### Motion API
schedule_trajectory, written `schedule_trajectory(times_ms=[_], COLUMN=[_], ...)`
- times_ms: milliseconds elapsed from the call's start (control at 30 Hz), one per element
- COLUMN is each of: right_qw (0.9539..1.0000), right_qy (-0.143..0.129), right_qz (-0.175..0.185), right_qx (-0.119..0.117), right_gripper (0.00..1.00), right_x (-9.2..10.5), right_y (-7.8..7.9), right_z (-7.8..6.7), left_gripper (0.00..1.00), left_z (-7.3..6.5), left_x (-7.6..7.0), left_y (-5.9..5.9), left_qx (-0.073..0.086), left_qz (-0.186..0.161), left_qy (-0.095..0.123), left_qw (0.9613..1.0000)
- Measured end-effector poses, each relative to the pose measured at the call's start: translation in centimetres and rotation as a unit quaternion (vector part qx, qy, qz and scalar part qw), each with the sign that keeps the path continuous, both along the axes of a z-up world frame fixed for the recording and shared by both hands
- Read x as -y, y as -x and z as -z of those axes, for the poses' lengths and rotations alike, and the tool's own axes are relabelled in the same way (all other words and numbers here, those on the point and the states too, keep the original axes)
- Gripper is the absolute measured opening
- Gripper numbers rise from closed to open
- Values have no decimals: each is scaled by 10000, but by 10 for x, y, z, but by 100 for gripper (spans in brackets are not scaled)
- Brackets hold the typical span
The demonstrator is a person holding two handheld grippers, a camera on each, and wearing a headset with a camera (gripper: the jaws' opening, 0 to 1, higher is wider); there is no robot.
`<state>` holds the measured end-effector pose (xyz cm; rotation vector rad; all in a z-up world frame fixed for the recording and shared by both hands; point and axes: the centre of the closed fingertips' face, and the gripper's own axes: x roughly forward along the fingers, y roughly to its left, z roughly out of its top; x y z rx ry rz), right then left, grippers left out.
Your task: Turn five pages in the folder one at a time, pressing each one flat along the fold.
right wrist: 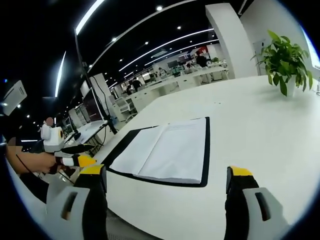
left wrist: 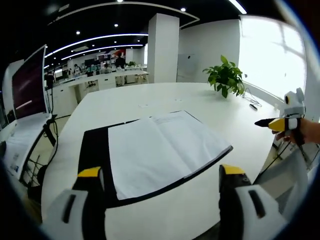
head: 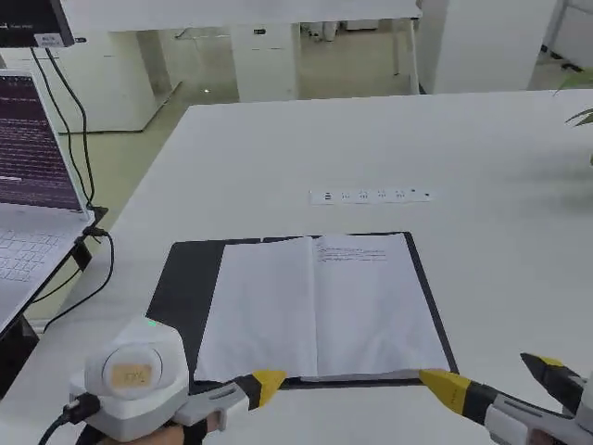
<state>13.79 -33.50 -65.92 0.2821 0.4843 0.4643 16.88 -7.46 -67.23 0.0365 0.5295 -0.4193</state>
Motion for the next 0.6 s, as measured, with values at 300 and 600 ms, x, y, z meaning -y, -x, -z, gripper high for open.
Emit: schedule_trajectory(times_ms=[300,600], right_qw=[9999,9995], right_qy=[-105,-164], right_qz=[135,273], right_qx=[4,-24], right_gripper=[98,98], right_x=[2,3], right_y=[2,4], right_z=[-1,0], left_gripper=[92,86], left_z=[18,37], left_x=[56,122], left_y=[-23,-46], left_qx=[-110,-71], left_qz=[534,1109], left_qy=[-50,-119], left_qw=[9985,9937])
